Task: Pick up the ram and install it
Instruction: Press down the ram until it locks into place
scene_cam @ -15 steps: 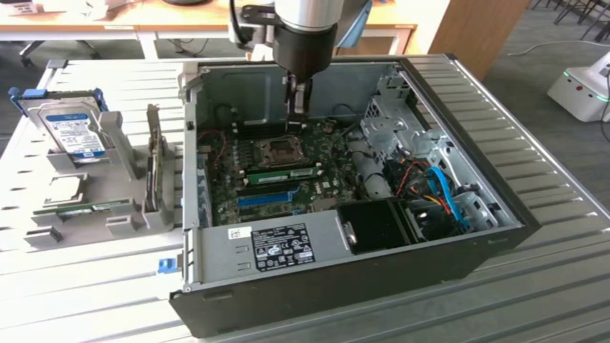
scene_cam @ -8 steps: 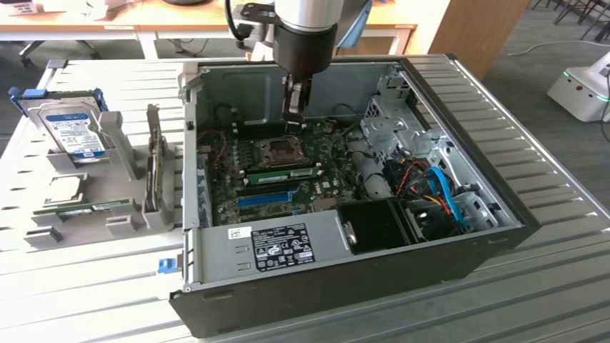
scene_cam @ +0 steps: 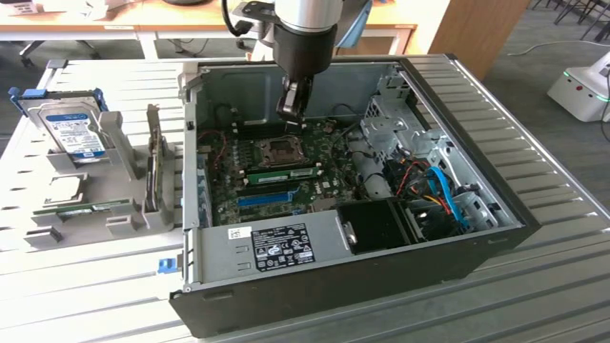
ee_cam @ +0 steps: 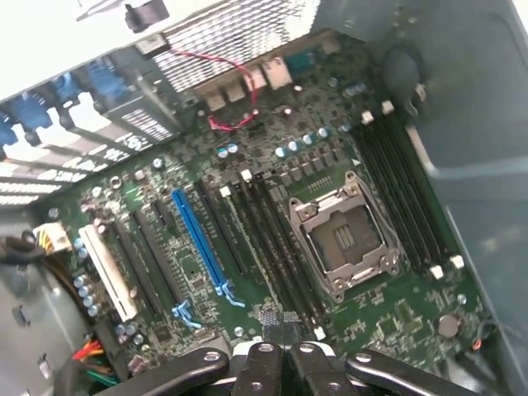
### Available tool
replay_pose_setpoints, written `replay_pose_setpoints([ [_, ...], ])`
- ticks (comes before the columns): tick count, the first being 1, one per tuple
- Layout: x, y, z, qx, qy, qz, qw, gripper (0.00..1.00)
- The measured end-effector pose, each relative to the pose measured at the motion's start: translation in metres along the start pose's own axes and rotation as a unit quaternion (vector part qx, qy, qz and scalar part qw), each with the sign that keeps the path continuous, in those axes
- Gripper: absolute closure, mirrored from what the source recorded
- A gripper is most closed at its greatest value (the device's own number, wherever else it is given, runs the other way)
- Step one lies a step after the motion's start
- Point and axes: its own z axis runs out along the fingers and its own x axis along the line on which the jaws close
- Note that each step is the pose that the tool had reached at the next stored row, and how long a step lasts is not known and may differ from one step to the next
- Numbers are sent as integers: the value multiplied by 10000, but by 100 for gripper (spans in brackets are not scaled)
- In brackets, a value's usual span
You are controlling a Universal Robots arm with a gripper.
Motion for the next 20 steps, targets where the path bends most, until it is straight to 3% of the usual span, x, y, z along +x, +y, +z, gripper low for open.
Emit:
replay_pose_setpoints([
  [4, 0, 0, 4, 12, -3, 358, 9994, 89],
  [10, 0, 0, 8, 27, -6, 833, 9965, 89],
  [15, 0, 0, 10, 38, -9, 1146, 9934, 89],
  [20, 0, 0, 12, 49, -11, 1494, 9888, 89],
])
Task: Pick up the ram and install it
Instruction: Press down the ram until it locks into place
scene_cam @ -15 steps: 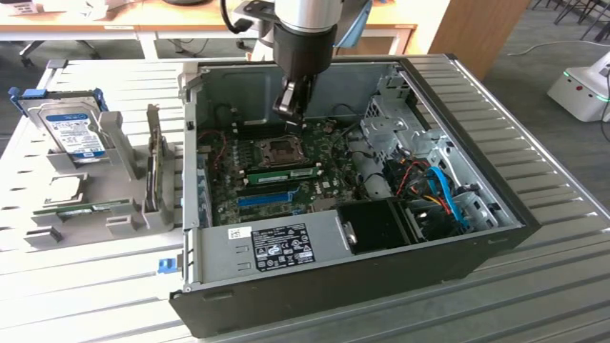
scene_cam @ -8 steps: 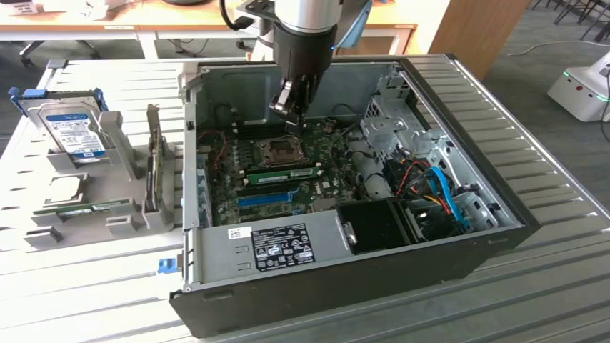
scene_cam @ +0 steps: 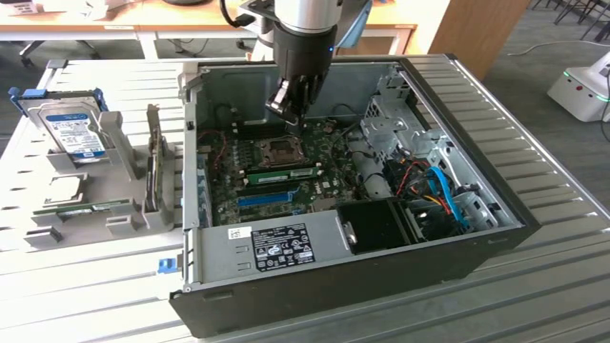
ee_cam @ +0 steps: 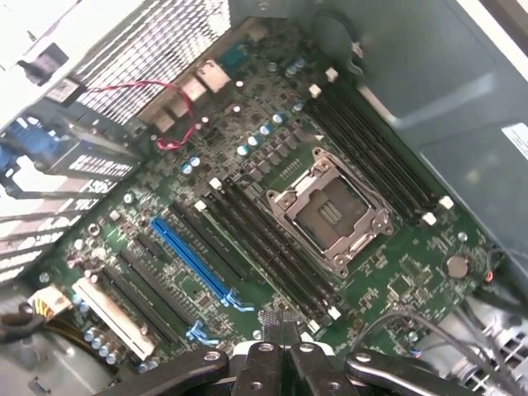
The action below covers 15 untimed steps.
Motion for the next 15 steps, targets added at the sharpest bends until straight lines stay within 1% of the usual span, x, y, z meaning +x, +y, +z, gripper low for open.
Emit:
replay_pose_setpoints([
  [4, 0, 0, 2, 8, -2, 249, 9997, 89],
  [9, 0, 0, 6, 18, -3, 533, 9986, 89],
  [12, 0, 0, 9, 24, -5, 740, 9973, 89],
  [15, 0, 0, 10, 32, -7, 974, 9952, 89],
])
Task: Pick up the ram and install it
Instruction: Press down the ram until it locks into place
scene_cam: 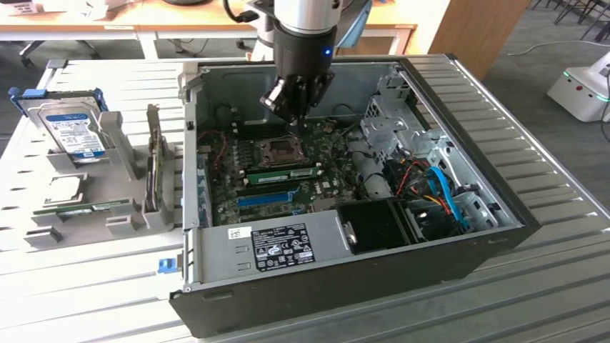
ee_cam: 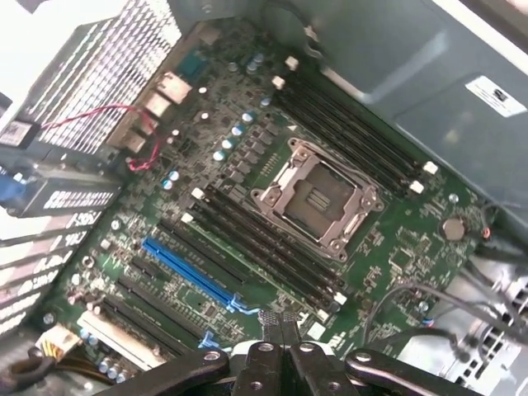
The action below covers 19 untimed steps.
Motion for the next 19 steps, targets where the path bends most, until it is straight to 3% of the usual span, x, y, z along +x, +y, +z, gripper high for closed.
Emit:
replay_pose_setpoints([
  [5, 0, 0, 5, 13, -3, 417, 9991, 89],
  [9, 1, 0, 9, 25, -5, 771, 9970, 89],
  [13, 1, 1, 13, 36, -8, 1109, 9938, 89],
  [19, 4, 2, 18, 52, -12, 1583, 9874, 89],
])
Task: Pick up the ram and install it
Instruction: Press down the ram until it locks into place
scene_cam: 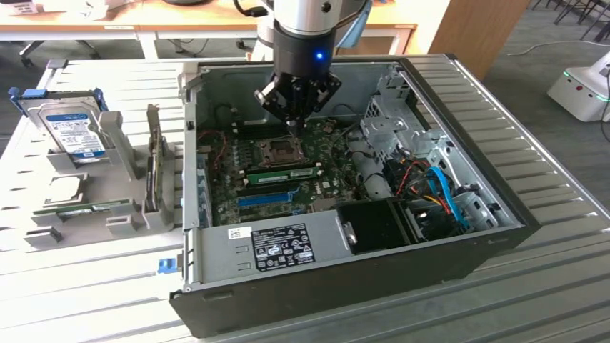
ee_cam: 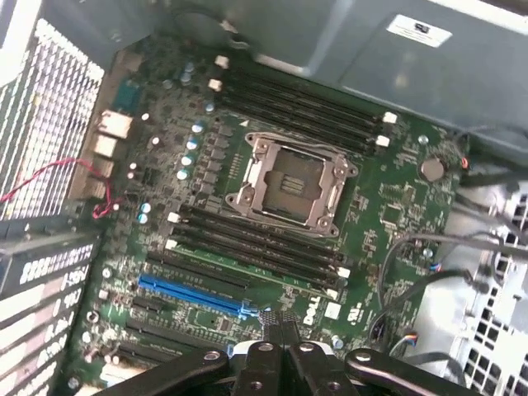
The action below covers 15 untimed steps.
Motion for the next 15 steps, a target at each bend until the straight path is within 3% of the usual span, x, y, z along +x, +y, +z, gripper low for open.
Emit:
replay_pose_setpoints([
  [9, 20, 6, 8, 17, -4, 512, 9987, 89],
  [15, 21, 7, 8, 18, -3, 556, 9984, 89],
])
